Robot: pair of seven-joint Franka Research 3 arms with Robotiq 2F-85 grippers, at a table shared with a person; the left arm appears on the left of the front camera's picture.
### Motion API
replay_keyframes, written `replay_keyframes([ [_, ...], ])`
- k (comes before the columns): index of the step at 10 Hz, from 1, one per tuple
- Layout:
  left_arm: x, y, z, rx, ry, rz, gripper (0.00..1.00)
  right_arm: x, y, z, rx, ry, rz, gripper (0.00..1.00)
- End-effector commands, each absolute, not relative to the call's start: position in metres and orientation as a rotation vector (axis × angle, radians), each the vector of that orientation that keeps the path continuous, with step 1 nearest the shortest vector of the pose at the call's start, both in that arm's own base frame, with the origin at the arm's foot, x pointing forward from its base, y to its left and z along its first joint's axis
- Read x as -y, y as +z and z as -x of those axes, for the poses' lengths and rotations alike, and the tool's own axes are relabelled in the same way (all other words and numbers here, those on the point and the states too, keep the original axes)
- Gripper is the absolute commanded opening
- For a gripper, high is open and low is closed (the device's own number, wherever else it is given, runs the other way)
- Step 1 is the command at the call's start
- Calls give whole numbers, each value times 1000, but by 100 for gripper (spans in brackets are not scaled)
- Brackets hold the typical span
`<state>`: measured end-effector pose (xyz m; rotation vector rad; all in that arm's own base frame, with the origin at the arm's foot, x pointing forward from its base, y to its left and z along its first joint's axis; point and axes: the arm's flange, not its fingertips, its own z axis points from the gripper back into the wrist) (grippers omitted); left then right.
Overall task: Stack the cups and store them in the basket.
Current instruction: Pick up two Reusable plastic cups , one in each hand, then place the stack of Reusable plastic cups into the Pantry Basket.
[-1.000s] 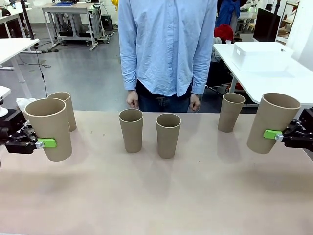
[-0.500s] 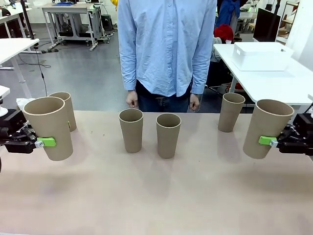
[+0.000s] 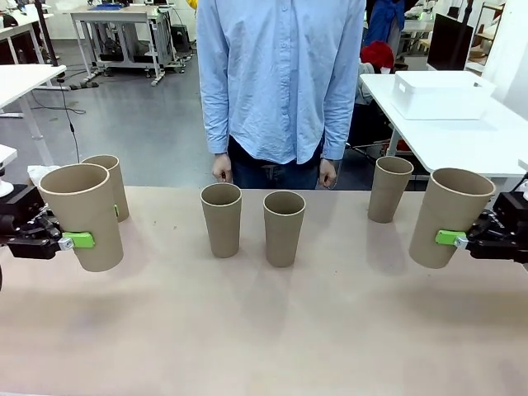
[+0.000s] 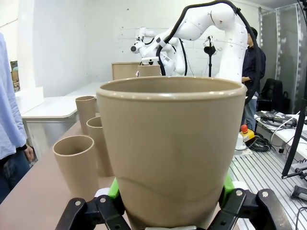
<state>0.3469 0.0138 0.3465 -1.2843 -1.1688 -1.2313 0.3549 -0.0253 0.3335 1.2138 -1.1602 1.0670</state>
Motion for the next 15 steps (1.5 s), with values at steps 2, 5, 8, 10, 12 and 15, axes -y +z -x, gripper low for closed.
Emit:
replay_keyframes([
  [2, -14, 348, -347, 1174, -1231, 1284, 85, 26, 335, -355, 1160, 1069, -1207, 84],
  [5, -14, 348, -347, 1174, -1231, 1284, 85, 26, 335, -355, 1160, 1069, -1207, 84],
  [8, -14, 348, -347, 1174, -1231, 1284, 85, 26, 335, -355, 1160, 1069, -1207, 84],
  [10, -14, 348, -347, 1174, -1231, 1284, 85, 26, 335, -355, 1160, 1069, -1207, 84],
  [12, -14, 348, -347, 1174, -1231, 1284, 85, 26, 335, -355, 1160, 1069, -1207, 84],
  [15, -14, 348, -347, 1174, -1231, 1284, 85, 26, 335, -355, 1160, 1069, -1207, 84],
])
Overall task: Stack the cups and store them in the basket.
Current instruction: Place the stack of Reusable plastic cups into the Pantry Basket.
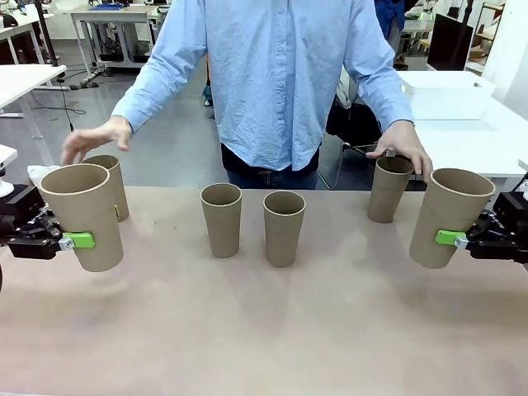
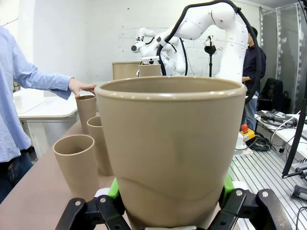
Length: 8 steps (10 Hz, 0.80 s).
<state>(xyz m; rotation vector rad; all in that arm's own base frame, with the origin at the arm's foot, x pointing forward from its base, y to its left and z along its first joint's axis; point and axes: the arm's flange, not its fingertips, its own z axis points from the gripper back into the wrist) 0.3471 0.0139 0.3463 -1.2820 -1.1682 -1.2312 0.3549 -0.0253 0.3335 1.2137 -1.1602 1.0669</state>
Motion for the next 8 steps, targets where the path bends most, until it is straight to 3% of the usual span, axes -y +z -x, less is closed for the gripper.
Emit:
replay_keyframes([
  [1, -14, 348, -347, 1174, -1231, 1284, 85, 26, 335, -355, 1160, 1069, -1207, 84],
  [8, -14, 348, -347, 1174, -1231, 1284, 85, 26, 335, -355, 1160, 1069, -1207, 84],
])
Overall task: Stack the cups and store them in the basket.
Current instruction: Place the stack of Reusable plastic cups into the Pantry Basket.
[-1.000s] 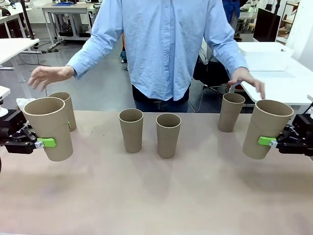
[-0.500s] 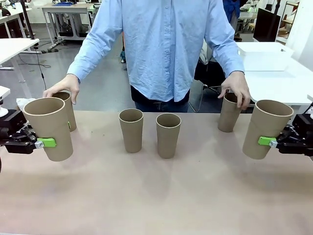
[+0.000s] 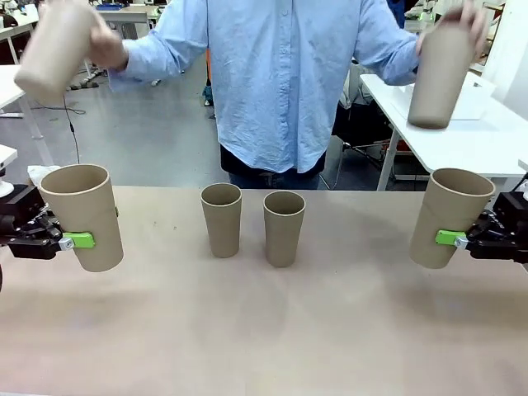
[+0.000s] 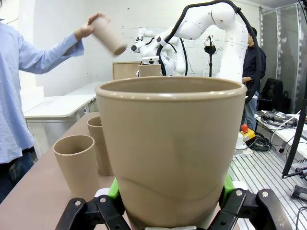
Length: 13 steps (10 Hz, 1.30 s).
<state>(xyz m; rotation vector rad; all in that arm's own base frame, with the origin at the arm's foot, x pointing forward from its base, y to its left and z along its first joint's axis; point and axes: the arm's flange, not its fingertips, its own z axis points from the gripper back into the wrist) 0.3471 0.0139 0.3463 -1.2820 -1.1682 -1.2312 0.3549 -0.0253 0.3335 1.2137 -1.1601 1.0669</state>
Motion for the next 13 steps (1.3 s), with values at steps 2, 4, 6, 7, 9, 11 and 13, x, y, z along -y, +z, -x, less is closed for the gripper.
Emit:
replay_keyframes([
  [2, -14, 348, -347, 1174, -1231, 1284, 85, 26, 335, -355, 1160, 1069, -1207, 84],
  [4, -14, 348, -347, 1174, -1231, 1284, 85, 26, 335, -355, 1160, 1069, -1207, 84],
  [6, -14, 348, -347, 1174, -1231, 1284, 85, 26, 335, -355, 1160, 1069, -1207, 84],
  [7, -14, 348, -347, 1174, -1231, 1284, 85, 26, 335, -355, 1160, 1069, -1207, 84],
  [9, -14, 348, -347, 1174, -1231, 1284, 85, 26, 335, -355, 1160, 1069, -1207, 84],
  [11, -14, 348, -347, 1174, -1231, 1284, 85, 26, 335, -355, 1160, 1069, -1207, 84],
  [13, -14, 348, -347, 1174, -1231, 1284, 85, 26, 335, -355, 1160, 1069, -1207, 84],
])
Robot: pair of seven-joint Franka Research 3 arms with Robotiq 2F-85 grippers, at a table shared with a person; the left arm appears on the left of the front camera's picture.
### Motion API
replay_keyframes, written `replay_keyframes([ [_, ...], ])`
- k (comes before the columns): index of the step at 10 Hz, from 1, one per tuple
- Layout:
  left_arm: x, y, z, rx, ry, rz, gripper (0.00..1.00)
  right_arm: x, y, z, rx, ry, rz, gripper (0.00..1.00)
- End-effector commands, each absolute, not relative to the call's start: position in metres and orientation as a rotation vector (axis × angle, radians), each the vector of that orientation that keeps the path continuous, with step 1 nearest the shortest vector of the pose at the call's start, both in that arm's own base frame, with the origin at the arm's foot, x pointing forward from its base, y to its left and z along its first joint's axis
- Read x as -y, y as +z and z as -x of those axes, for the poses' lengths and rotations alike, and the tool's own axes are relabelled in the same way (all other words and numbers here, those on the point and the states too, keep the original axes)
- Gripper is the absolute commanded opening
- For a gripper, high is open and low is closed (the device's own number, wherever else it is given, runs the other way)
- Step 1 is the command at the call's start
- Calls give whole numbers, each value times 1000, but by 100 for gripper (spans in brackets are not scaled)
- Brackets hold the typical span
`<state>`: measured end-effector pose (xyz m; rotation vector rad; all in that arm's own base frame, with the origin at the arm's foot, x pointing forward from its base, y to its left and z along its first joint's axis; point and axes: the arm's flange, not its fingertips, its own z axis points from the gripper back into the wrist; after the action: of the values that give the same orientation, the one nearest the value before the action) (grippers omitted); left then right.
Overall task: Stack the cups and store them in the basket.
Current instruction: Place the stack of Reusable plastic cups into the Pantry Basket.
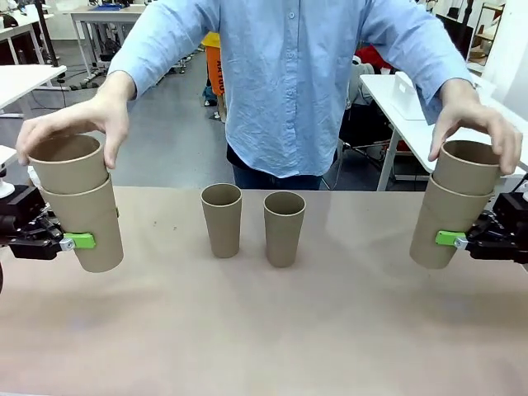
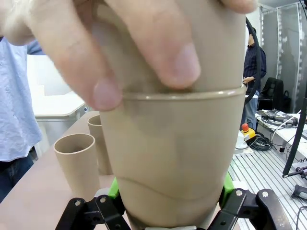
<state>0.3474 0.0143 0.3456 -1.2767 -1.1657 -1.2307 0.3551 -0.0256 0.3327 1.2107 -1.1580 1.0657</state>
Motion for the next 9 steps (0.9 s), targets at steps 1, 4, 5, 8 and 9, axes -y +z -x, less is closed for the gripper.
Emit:
replay_keyframes([
  [1, -14, 348, -347, 1174, -1231, 1284, 85, 26, 335, -355, 1160, 1069, -1207, 84],
  [4, -14, 348, -347, 1174, -1231, 1284, 85, 26, 335, -355, 1160, 1069, -1207, 84],
  [5, -14, 348, -347, 1174, -1231, 1284, 85, 26, 335, -355, 1160, 1069, -1207, 84],
  [8, -14, 348, -347, 1174, -1231, 1284, 85, 26, 335, -355, 1160, 1069, -1207, 84],
  [9, -14, 348, -347, 1174, -1231, 1284, 85, 26, 335, -355, 1160, 1069, -1207, 84],
])
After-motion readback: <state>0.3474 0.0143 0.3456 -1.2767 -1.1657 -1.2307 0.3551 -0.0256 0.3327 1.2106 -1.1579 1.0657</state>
